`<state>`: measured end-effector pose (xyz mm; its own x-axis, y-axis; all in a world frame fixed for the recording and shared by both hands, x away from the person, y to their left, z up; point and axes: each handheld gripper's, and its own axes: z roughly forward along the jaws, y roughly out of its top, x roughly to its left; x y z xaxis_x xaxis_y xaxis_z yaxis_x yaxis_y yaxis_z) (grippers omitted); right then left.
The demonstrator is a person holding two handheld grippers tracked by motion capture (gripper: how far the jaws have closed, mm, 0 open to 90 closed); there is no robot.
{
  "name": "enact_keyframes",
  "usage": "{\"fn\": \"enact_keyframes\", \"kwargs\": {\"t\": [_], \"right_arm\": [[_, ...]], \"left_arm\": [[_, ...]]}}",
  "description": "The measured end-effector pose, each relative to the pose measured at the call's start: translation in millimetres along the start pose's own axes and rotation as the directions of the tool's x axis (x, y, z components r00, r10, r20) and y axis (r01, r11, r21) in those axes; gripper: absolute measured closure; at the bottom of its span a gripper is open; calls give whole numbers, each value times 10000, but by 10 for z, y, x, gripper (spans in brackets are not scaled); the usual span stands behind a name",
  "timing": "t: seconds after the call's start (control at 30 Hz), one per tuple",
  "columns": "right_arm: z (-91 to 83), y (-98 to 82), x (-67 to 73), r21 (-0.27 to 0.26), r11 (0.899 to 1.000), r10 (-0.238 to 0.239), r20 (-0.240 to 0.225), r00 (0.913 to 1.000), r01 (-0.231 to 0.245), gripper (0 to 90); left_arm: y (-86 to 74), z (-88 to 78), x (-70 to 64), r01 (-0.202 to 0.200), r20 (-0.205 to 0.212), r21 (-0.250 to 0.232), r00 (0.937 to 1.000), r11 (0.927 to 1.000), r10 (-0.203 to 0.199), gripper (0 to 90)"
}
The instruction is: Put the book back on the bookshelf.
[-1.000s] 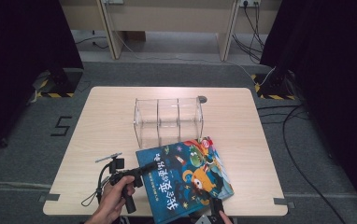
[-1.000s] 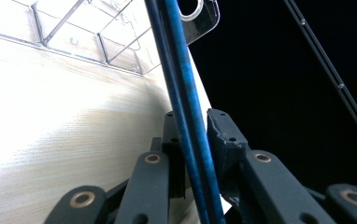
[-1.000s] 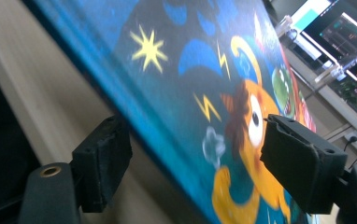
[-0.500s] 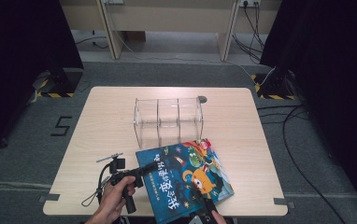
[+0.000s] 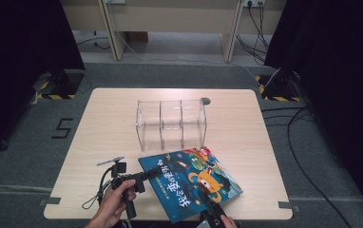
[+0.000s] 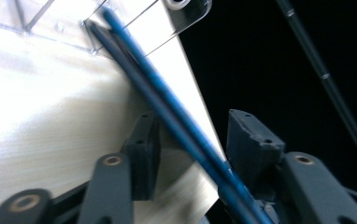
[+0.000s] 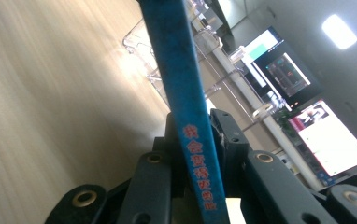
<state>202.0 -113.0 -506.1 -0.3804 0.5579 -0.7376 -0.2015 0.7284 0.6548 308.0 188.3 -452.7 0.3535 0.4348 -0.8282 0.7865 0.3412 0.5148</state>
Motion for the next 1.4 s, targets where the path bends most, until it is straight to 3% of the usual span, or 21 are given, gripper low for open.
{"fn": "enact_keyframes", "kwargs": {"t": [0.13, 0.17, 0.23, 0.33, 0.43, 0.53, 0.6, 0.63, 0.7, 0.73, 0.77, 0.83, 0.93, 1.07, 1.1, 1.17, 1.2, 1.3, 1.37, 1.4], "right_arm": [[-32, -19, -67, -89, 9996, 266, -39, 9996, -266, 793], [-44, -16, -96, -141, 9992, 384, -93, 9992, -385, 793], [-77, 1, -172, -195, 9966, 802, -237, 9965, -807, 793], [-113, 21, -295, -266, 9901, 1369, -356, 9899, -1379, 803], [-152, 38, -435, -456, 9847, 1665, -336, 9855, -1680, 823], [-176, 40, -596, -601, 9686, 2378, -564, 9697, -2411, 826], [-175, 21, -683, -668, 9575, 2765, -659, 9588, -2807, 827], [-177, -1, -755, -720, 9461, 3105, -771, 9474, -3159, 827], [-189, -27, -849, -766, 9344, 3412, -873, 9359, -3478, 831], [-194, -43, -904, -771, 9246, 3654, -983, 9256, -3732, 831], [-193, -69, -976, -888, 9086, 3982, -1113, 9105, -4081, 831], [-182, -109, -1072, -1045, 8882, 4335, -1324, 8914, -4475, 832], [-166, -190, -1206, -1268, 8310, 5206, -1660, 8375, -5416, 833], [-148, -292, -1358, -1535, 7590, 6027, -2021, 7719, -6328, 833], [-140, -320, -1392, -1565, 7329, 6314, -2058, 7476, -6621, 833], [-126, -369, -1436, -1654, 7007, 6611, -2155, 7187, -6941, 834], [-123, -388, -1447, -1692, 6870, 6731, -2182, 7066, -7066, 833], [-97, -441, -1472, -1923, 6510, 6971, -2316, 6786, -7343, 833], [-86, -467, -1481, -2032, 6313, 7089, -2403, 6631, -7485, 833], [-84, -472, -1481, -2106, 6250, 7125, -2397, 6595, -7517, 833]], "left_arm": [[32, -196, -20, -276, 356, -412, 9989, 9988, 291, 441], [36, -268, -14, -196, 605, -565, 9979, 9982, 230, 420], [36, -356, 2, -490, 890, -557, 9946, 9972, 538, 428], [12, -479, 79, -842, 779, -579, 9930, 9948, 886, 426], [-29, -520, 131, -1708, 284, -204, 9848, 9851, 1713, 409], [-72, -488, 218, -3023, -561, 491, 9508, 9520, 3048, 396], [-94, -444, 311, -3768, -1240, 940, 9140, 9215, 3864, 392], [-103, -429, 344, -3921, -1455, 1021, 9033, 9142, 4036, 395], [-118, -389, 436, -4171, -1790, 1337, 8820, 8990, 4359, 397], [-123, -365, 492, -4179, -1961, 1388, 8770, 8978, 4386, 399], [-122, -351, 538, -4099, -2012, 1342, 8802, 9022, 4298, 400], [-123, -327, 614, -3914, -2028, 1257, 8894, 9116, 4098, 402], [-139, -303, 727, -3898, -2217, 1364, 8840, 9107, 4116, 403], [-158, -307, 858, -3614, -2366, 1362, 8923, 9224, 3846, 403], [-160, -311, 878, -3576, -2384, 1326, 8938, 9244, 3799, 404], [-170, -316, 920, -3419, -2436, 1282, 8991, 9309, 3638, 405], [-165, -320, 931, -3306, -2393, 1259, 9049, 9353, 3520, 407], [-153, -320, 933, -3385, -2428, 1210, 9014, 9331, 3585, 409], [-152, -317, 936, -3366, -2380, 1218, 9034, 9337, 3567, 409], [-153, -316, 936, -3364, -2345, 1217, 9044, 9338, 3563, 409]]}}
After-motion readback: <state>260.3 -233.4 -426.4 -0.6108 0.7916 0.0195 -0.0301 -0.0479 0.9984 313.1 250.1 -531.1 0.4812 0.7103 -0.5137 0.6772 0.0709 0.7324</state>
